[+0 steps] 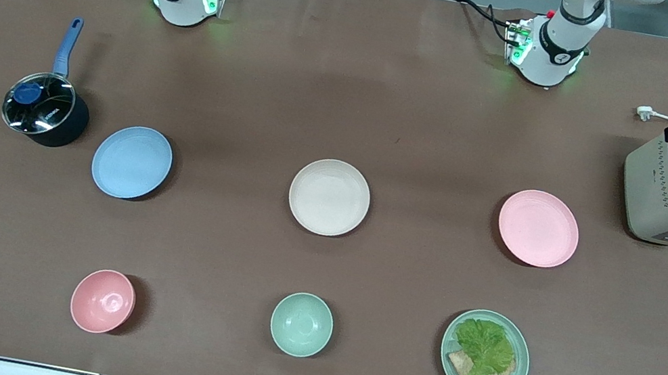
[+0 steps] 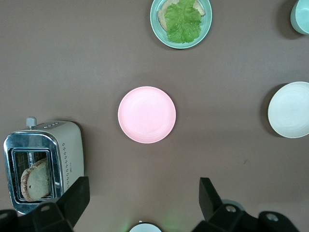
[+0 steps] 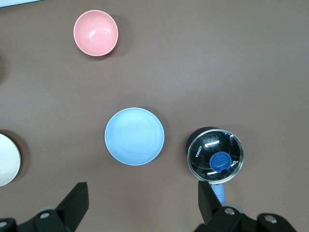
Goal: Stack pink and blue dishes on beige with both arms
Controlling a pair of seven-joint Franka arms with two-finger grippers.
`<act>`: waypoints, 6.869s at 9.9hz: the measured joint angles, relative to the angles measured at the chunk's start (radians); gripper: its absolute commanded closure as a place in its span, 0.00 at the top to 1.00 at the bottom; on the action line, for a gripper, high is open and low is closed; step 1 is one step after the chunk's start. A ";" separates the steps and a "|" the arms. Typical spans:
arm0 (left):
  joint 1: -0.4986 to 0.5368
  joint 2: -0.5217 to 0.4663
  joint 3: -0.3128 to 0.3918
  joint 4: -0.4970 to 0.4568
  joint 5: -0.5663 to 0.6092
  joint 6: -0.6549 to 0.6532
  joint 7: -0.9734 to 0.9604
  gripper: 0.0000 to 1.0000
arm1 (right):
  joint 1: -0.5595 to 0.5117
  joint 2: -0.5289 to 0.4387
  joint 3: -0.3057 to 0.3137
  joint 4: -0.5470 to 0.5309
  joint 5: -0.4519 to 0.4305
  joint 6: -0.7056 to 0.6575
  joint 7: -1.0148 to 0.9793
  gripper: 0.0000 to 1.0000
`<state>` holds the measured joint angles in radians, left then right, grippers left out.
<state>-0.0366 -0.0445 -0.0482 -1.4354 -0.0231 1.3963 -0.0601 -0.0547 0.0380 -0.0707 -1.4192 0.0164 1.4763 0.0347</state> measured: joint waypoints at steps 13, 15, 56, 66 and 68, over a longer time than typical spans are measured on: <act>0.005 0.126 0.175 -0.159 -0.073 0.177 0.178 0.96 | -0.052 0.181 -0.060 -0.487 0.265 0.516 -0.459 1.00; 0.006 0.153 0.183 -0.345 -0.076 0.400 0.245 0.96 | -0.069 0.299 -0.079 -0.560 0.406 0.675 -0.670 0.99; -0.188 0.709 -0.478 -0.329 -0.004 0.901 -0.839 0.33 | 0.062 0.206 0.318 -0.547 0.432 0.784 0.022 0.01; -0.103 0.360 -0.315 -0.421 0.110 0.809 -0.687 1.00 | 0.186 0.388 0.521 -0.687 0.432 1.243 0.255 0.03; -0.077 0.247 -0.246 -0.494 0.113 0.809 -0.550 1.00 | 0.216 0.450 0.523 -0.686 0.432 1.316 0.256 0.05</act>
<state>-0.1138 0.2024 -0.2941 -1.9294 0.0902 2.2050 -0.6098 0.1609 0.4882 0.4523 -2.1054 0.4482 2.7927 0.2908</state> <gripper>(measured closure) 0.000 0.956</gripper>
